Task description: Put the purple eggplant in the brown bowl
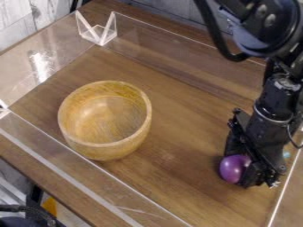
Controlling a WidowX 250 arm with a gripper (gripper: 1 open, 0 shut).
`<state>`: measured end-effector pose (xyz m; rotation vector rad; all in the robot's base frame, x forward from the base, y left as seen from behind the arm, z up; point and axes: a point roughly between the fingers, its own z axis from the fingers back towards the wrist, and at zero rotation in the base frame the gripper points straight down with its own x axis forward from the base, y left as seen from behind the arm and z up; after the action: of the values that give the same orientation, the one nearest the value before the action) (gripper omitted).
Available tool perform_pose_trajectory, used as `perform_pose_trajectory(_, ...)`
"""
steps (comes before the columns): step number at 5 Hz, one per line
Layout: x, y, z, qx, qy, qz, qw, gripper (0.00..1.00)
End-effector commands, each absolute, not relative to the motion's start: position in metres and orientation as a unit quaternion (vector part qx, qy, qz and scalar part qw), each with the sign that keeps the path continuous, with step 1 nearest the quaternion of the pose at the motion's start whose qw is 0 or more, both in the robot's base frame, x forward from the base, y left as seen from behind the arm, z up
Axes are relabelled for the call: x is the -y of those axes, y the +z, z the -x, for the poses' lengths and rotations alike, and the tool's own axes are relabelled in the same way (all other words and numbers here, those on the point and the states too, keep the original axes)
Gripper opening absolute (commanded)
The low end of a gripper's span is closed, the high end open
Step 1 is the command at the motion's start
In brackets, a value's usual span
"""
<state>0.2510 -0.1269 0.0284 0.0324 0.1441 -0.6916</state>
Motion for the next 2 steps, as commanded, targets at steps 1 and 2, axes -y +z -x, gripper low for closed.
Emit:
perform_pose_trajectory(1,0.1332,0.0552,-0.2607,-0.026,-0.344,-0.015,0.939,0.00)
perform_pose_trajectory(2,0.1326,0.0591,-0.2603,-0.026,-0.344,-0.019,0.938,0.00)
